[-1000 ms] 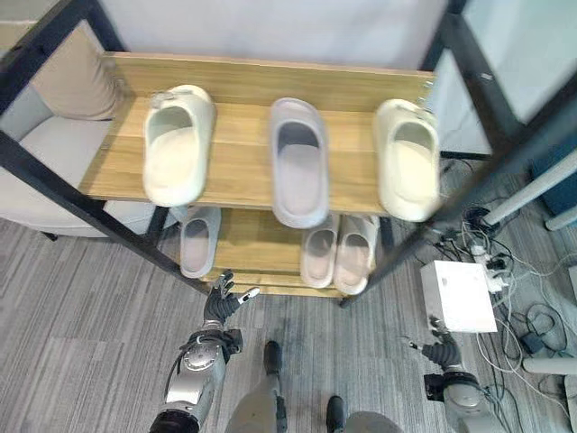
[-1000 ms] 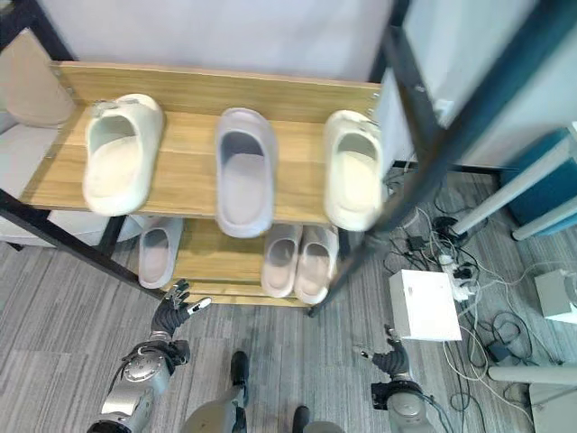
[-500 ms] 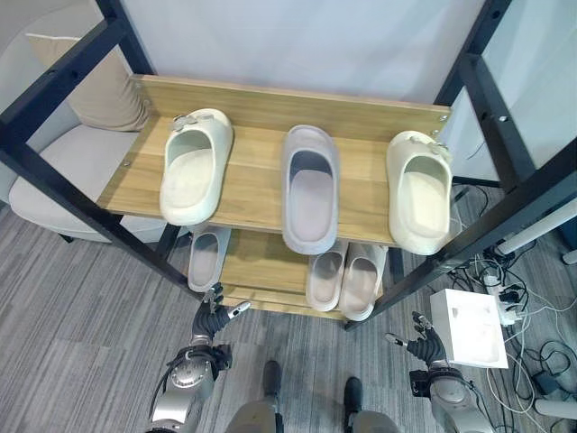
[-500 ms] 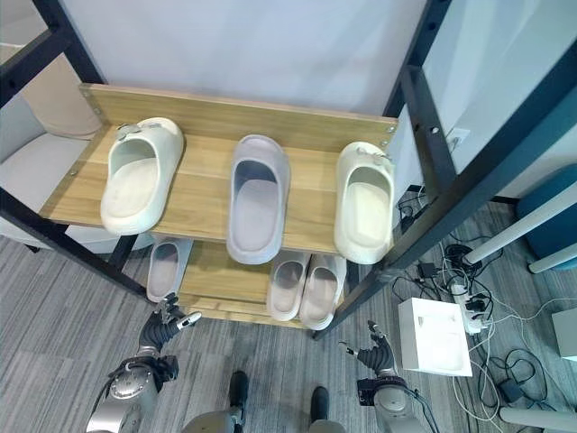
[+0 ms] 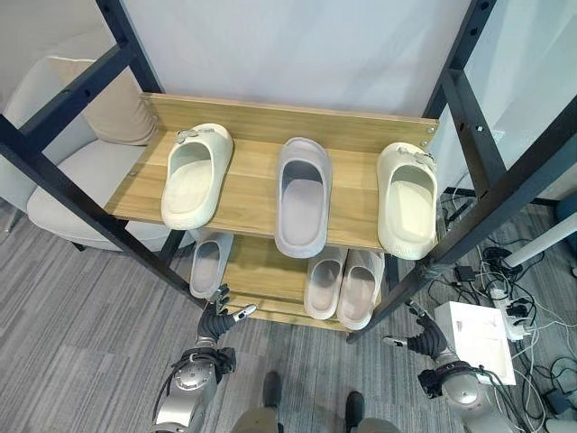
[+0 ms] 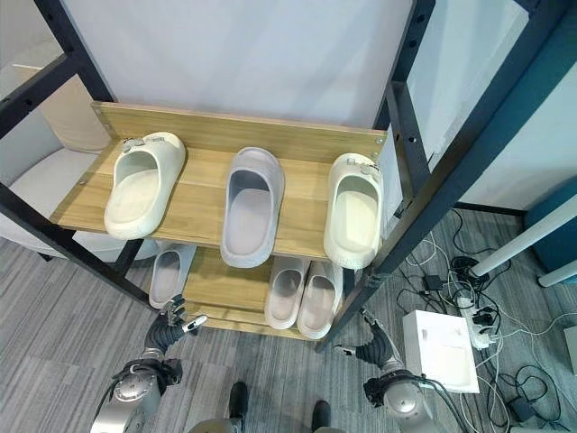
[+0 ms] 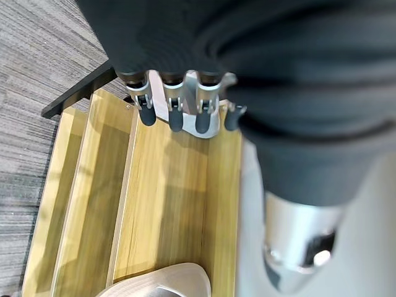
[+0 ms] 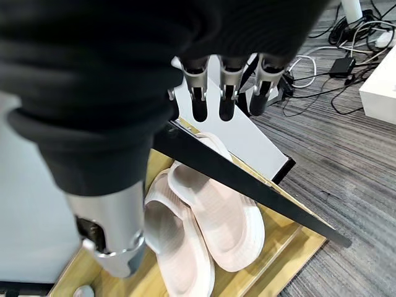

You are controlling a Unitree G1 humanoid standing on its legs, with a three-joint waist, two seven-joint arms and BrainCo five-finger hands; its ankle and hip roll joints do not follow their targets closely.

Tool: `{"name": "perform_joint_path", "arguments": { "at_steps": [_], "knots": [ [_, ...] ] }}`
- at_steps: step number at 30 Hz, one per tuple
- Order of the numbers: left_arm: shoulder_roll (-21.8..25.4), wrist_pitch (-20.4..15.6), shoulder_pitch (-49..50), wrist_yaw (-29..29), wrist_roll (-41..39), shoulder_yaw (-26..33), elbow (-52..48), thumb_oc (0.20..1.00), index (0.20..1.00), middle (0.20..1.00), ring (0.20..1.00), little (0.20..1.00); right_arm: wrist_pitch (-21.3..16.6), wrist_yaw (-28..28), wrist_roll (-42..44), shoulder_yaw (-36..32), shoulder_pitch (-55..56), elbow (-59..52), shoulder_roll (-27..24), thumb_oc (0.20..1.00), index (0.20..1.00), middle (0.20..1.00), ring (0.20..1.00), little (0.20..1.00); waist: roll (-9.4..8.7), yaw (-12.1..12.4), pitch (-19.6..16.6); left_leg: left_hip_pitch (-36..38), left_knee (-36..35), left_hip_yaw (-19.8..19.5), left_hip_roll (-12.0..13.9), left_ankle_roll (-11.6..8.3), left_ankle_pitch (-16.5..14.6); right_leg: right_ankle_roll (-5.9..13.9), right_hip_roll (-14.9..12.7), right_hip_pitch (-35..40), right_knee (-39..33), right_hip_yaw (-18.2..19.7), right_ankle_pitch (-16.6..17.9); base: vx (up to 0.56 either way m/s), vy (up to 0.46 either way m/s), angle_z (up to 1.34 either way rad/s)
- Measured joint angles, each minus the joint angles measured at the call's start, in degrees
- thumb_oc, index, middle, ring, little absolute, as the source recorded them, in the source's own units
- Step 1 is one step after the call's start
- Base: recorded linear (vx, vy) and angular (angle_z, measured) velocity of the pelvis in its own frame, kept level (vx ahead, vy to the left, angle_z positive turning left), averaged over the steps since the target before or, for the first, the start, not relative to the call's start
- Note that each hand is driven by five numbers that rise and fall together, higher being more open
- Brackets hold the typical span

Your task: Arrange the slippers neatly on the shoe rack.

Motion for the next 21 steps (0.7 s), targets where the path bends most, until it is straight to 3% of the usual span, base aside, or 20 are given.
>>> {"name": "perform_joint_path", "arguments": {
  "at_steps": [5,8,11,12,14,17,21],
  "knots": [
    [0.0,0.0,0.4,0.1,0.5,0.0,-0.4,1.0,1.0,1.0,1.0,1.0,-1.9,1.7,-3.8,-2.6,8.2,2.1,0.9,1.0,1.0,1.0,1.0,1.0,-0.5,-1.8,-0.5,0.1,0.0,0.5,0.0,0.02,0.0,0.01,-0.1,-0.1,0.0,0.2,0.0,-0.01,0.005,-0.05],
    [0.1,0.0,0.2,0.2,0.4,0.0,-0.4,1.0,1.0,1.0,1.0,1.0,-1.1,0.4,-3.8,-4.1,7.7,13.6,2.5,1.0,1.0,1.0,1.0,1.0,-1.07,-2.5,-0.9,0.2,0.0,0.9,0.0,-0.02,-0.2,0.02,-0.1,-0.3,0.0,0.5,0.0,-0.03,0.003,-0.07],
    [0.3,-0.1,-0.1,0.5,0.4,-0.2,-0.3,1.0,1.0,1.0,1.0,1.0,0.1,-2.4,-3.0,-3.9,2.5,35.4,6.4,1.0,1.0,1.0,1.0,1.0,-1.54,-2.8,-1.2,0.2,0.0,1.2,0.1,-0.06,-0.2,0.08,0.0,-0.5,0.0,1.5,0.0,-0.02,-0.014,-0.08],
    [0.4,-0.1,-0.1,0.5,0.4,-0.5,-0.3,1.0,1.0,1.0,1.0,1.0,0.4,-2.7,-2.9,-3.7,2.4,36.6,7.3,1.0,1.0,1.0,1.0,1.0,-1.39,-2.8,-1.2,0.0,0.0,1.3,0.1,-0.1,-0.3,0.19,-0.1,-0.8,0.0,1.7,0.0,-0.01,-0.008,-0.1],
    [1.7,-0.1,-0.1,0.5,0.4,-1.8,-0.6,1.0,1.0,1.0,1.0,1.0,0.6,-2.7,-1.9,-2.2,1.0,33.3,7.3,1.0,1.0,1.0,1.0,1.0,-1.11,-2.8,-1.4,0.1,0.0,1.3,0.1,0.05,-0.4,0.26,-0.1,-0.8,0.0,1.7,0.1,-0.01,0.0,-0.04],
    [1.6,-0.1,0.0,0.1,0.4,-2.5,-0.9,1.0,1.0,1.0,1.0,1.0,0.2,-2.4,-2.1,3.3,-0.4,14.8,4.4,1.0,1.0,1.0,1.0,1.0,0.02,-2.3,-1.6,0.2,0.0,1.3,0.0,0.28,-0.6,0.22,-0.1,-0.5,0.0,1.5,0.2,0.0,0.011,0.04],
    [0.8,-0.1,0.5,0.1,0.4,-2.4,-1.0,1.0,1.0,1.0,1.0,1.0,0.0,-2.2,-5.8,3.4,-4.0,0.8,1.2,1.0,1.0,1.0,1.0,1.0,1.29,-1.1,-2.2,0.3,0.0,0.7,-0.1,0.16,-0.7,0.14,-0.2,0.0,0.0,1.1,0.1,0.01,0.011,0.1]
  ]
}}
